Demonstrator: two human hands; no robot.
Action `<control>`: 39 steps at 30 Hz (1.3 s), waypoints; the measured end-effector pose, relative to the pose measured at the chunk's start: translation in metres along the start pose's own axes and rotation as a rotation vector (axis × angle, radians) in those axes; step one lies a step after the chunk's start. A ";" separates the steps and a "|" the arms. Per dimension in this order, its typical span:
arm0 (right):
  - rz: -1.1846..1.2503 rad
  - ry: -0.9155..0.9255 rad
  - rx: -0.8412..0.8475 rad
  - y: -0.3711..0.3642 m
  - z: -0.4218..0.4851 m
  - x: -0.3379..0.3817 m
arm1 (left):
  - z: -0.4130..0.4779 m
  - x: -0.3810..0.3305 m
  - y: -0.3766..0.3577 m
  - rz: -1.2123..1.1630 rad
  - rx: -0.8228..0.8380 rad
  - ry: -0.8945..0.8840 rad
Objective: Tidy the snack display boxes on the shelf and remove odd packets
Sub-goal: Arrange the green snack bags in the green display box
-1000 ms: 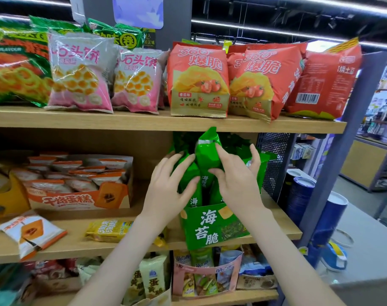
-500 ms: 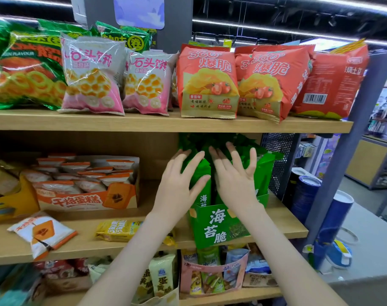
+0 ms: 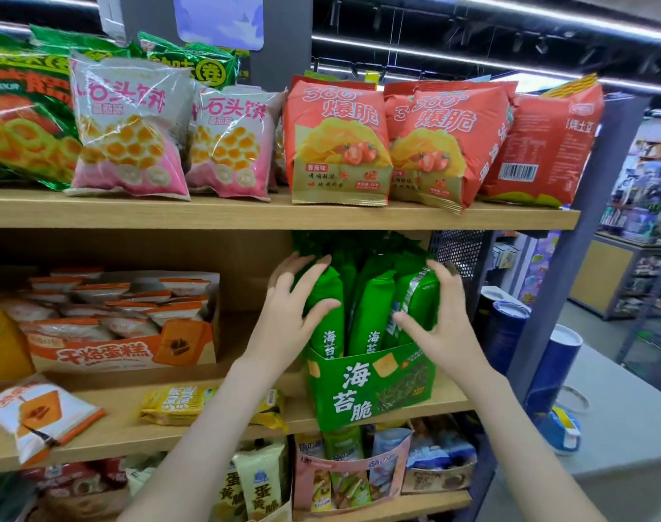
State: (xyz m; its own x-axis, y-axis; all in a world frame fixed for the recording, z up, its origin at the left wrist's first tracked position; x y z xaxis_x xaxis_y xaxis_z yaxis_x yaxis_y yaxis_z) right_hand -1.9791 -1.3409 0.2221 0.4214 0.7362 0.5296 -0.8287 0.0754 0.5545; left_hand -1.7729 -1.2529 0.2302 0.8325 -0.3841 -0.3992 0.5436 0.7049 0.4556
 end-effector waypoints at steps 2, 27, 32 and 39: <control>-0.042 0.039 -0.041 -0.002 0.000 0.008 | 0.003 0.003 -0.002 -0.002 0.021 -0.016; 0.072 0.446 -0.085 -0.027 -0.023 0.050 | -0.013 -0.003 -0.038 -0.067 0.102 0.276; 0.041 -0.071 -0.265 -0.020 0.000 -0.002 | -0.008 0.019 -0.032 -0.069 0.195 0.301; -0.214 -0.226 -0.013 -0.062 0.019 -0.013 | -0.003 0.028 -0.008 0.180 0.078 0.235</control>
State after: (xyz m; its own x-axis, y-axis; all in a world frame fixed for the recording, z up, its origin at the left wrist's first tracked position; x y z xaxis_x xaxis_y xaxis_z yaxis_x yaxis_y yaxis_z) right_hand -1.9261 -1.3681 0.1936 0.6573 0.5343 0.5315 -0.7159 0.2222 0.6619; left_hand -1.7545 -1.2671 0.2132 0.8738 -0.1026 -0.4753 0.4039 0.6974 0.5920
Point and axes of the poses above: each hand's wrist, its own z-axis towards the middle knuckle, its own y-axis out of the back of the hand, x = y × z, the point moved 8 cm from there along z, towards the middle knuckle, and after that the axes turned 5 degrees about -z, right-handed, at the moved point
